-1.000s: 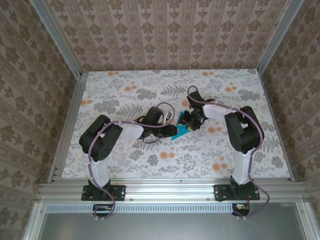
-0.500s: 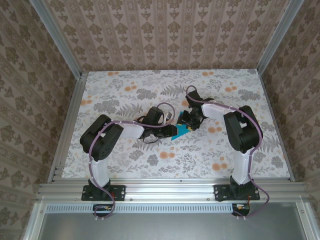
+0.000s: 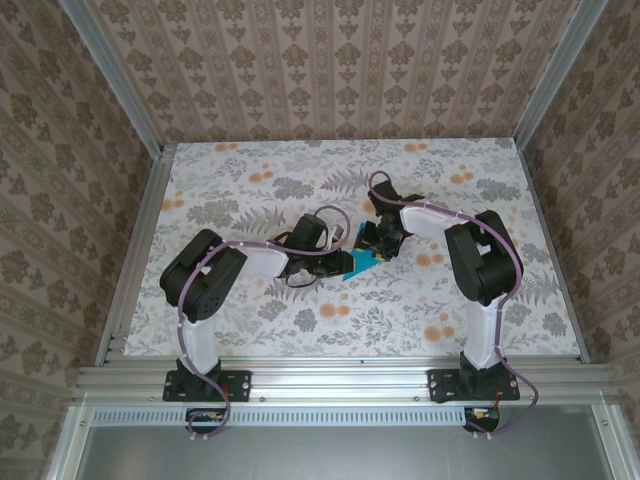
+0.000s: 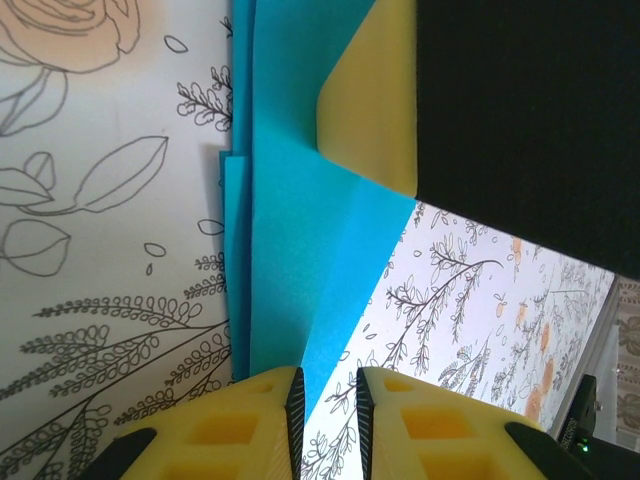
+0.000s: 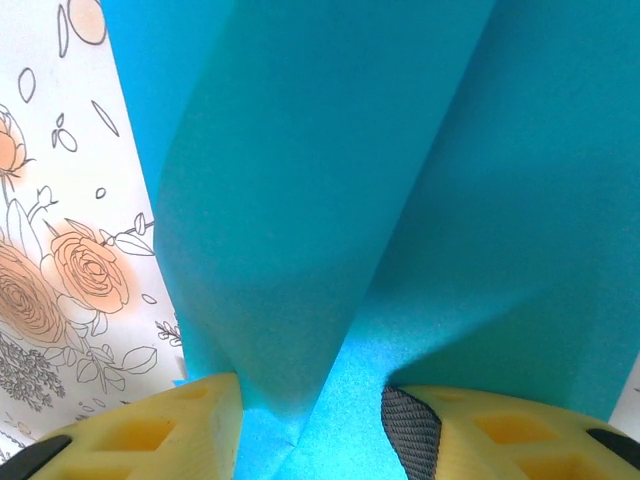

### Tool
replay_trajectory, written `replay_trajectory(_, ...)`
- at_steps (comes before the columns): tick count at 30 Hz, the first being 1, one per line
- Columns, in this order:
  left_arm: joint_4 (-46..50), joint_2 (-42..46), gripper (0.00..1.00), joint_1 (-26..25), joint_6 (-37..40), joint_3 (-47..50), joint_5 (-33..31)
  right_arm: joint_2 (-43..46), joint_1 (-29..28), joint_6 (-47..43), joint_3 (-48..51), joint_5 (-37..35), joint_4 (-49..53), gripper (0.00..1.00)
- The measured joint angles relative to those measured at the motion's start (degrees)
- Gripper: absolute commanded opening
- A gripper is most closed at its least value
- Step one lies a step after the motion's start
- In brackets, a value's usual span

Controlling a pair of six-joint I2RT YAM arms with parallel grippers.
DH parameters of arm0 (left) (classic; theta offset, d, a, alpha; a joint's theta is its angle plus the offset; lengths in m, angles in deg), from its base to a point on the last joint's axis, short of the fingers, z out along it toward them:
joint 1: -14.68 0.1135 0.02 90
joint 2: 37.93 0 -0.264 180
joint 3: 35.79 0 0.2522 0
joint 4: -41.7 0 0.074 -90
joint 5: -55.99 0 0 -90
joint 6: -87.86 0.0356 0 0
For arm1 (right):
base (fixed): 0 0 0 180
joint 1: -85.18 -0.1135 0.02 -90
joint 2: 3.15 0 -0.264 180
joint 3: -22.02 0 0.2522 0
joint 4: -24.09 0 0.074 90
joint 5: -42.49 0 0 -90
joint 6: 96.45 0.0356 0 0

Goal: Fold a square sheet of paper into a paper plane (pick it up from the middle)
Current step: Fourth fold the wing at the center of the table.

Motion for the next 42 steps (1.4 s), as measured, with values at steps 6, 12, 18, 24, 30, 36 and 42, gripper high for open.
replay_trajectory(6,0.2,0.0,0.25,-0.09,0.37,0.02,0.04,-0.22,-0.04,0.0,-0.39,-0.09,0.44,0.5)
replay_trajectory(12,0.31,0.0,0.25,-0.15,0.48,0.24,0.02,-0.5,-0.04,-0.02,-0.79,-0.11,0.85,0.5)
replay_trajectory(18,0.02,0.0,0.24,-0.31,0.59,0.83,-0.04,-1.14,-0.44,-0.02,-1.88,-1.11,2.19,0.51)
replay_trajectory(24,0.11,0.13,0.24,-0.35,0.79,0.9,-0.24,-1.62,-0.98,-0.02,-2.78,-2.43,3.3,0.5)
replay_trajectory(30,0.04,5.14,0.26,0.85,-0.37,5.79,-0.85,-1.73,-1.18,-0.02,-2.99,-2.89,3.58,0.5)
replay_trajectory(36,-0.26,11.54,0.25,2.6,-2.1,7.32,-3.98,-1.81,-1.18,-0.02,-3.02,-2.95,3.61,0.5)
replay_trajectory(42,-3.21,10.56,0.25,2.56,-3.93,7.32,-4.24,-1.99,-1.25,-0.02,-3.28,-3.08,3.87,0.5)
